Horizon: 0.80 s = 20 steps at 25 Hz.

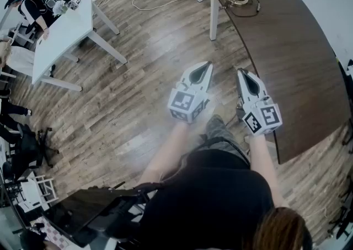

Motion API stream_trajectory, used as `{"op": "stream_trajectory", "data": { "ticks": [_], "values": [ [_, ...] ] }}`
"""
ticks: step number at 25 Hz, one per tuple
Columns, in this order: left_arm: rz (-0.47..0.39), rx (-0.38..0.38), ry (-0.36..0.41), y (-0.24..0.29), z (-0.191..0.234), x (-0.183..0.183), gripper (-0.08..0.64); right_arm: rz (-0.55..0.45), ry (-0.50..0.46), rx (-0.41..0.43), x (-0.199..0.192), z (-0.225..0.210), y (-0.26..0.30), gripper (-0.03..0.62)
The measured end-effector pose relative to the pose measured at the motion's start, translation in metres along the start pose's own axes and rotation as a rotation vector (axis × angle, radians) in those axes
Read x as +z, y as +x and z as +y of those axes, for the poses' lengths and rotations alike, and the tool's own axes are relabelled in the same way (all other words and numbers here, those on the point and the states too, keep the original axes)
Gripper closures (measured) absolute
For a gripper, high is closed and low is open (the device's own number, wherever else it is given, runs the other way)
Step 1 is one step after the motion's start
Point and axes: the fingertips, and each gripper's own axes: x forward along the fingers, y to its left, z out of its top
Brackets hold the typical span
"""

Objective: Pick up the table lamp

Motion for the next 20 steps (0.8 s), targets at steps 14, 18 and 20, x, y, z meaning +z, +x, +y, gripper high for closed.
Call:
{"op": "stream_trajectory", "data": {
  "ticks": [14, 18, 20],
  "values": [
    [0.021, 0.025, -0.044, 0.110, 0.045, -0.011, 0.560, 0.025, 0.023, -0.014, 0.004, -0.095, 0.076, 0.591],
    [0.035, 0.029, -0.058, 0.144, 0.054, -0.013, 0.560, 0.032, 0.026, -0.002, 0.009, -0.120, 0.098, 0.591],
    [0.040, 0.031, -0.058, 0.159, 0.060, -0.014, 0.560, 0.035, 0.026, 0.008, 0.009, -0.131, 0.110, 0.589]
  ]
}}
